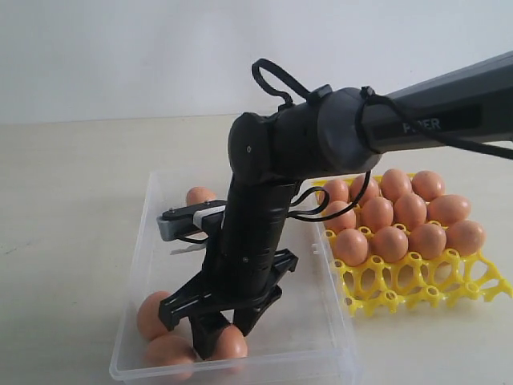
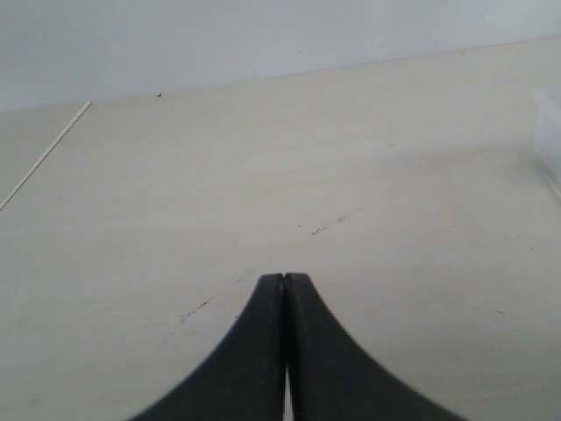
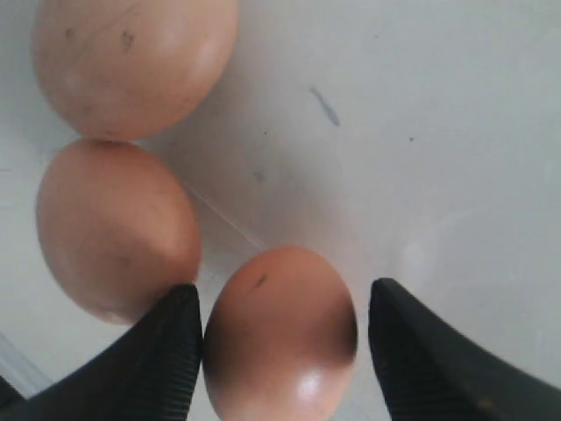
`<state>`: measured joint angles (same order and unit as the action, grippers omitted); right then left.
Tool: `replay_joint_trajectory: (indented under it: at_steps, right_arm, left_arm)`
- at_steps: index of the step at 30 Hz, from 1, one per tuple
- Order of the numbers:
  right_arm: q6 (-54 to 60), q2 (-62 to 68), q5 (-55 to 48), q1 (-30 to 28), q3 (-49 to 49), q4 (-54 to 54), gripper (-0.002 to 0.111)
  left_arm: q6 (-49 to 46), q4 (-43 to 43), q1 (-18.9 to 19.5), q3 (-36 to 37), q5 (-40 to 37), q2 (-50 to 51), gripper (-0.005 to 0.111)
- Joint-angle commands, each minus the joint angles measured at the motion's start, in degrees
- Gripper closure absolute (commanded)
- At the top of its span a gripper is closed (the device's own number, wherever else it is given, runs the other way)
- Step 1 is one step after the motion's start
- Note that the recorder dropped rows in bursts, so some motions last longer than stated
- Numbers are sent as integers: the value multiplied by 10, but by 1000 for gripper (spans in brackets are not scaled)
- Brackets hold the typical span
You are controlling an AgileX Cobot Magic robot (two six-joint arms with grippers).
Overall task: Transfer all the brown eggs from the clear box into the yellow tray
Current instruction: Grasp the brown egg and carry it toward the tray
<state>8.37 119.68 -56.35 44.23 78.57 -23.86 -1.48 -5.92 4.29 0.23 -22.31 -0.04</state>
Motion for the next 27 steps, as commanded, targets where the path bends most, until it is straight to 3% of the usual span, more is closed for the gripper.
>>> replay_joint_trajectory:
  at_steps: [1,4,6,8,11,20,27]
  right_arm:
    - [-1,8,21,1,5,4,53]
    - [-1,12,22,1,5,6,54]
    - [-1,12,22,1,5,6,61]
    - [2,12,22,1,5,6,75]
    - [24,12,22,1,5,6,106]
    - [30,-42,54,0,5,62,108]
    - [6,-180,222,-10,-83,139,108]
  left_arm:
    - [2,0,-3,-2,5,0,107]
    - [2,0,-3,-2,5,0,107]
    - [2,0,-3,-2,5,0,107]
    - [2,0,-3,-2,5,0,107]
    - [2,0,-3,-2,5,0,107]
    - [2,0,-3,-2,5,0,107]
    - [2,0,-3,-2,5,0,107]
